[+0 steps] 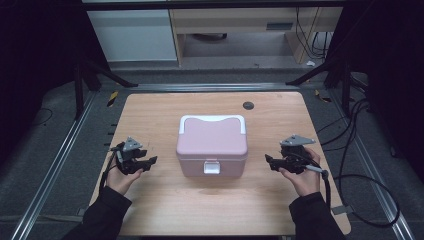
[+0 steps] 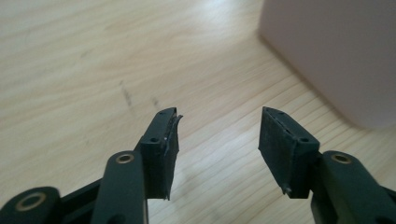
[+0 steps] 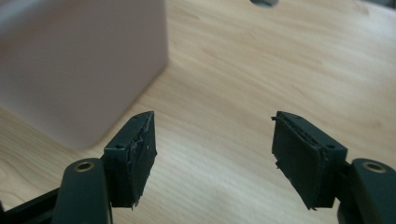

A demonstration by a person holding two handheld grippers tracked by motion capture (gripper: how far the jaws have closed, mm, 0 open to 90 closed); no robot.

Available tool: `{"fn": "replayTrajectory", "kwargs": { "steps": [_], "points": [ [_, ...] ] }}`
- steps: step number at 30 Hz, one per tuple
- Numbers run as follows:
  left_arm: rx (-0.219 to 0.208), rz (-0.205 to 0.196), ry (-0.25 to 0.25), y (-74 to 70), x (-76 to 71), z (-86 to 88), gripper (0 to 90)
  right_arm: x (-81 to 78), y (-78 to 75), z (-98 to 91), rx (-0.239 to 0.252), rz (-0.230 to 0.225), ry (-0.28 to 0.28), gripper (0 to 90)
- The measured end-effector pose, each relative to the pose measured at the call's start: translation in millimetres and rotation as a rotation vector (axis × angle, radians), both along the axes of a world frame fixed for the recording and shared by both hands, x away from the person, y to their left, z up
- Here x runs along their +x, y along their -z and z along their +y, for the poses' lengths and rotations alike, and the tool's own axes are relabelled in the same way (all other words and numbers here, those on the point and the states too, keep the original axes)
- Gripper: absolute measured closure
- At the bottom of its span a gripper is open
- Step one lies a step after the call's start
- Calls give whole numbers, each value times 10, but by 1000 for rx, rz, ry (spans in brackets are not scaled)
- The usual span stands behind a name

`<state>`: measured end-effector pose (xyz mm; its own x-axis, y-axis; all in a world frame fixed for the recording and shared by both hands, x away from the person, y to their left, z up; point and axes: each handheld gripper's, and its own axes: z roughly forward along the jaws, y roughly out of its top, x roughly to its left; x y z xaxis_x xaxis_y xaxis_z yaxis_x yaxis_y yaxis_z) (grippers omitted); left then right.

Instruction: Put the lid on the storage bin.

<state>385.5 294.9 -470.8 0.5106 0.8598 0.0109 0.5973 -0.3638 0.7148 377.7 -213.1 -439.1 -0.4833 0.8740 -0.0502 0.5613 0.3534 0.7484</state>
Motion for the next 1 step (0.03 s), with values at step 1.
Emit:
{"fn": "replayTrajectory", "kwargs": {
  "steps": [1],
  "points": [
    [1, 9, -9, 45, 7, 34, 457, -12, 32, -38, 1, 8, 11, 302]
  ]
}}
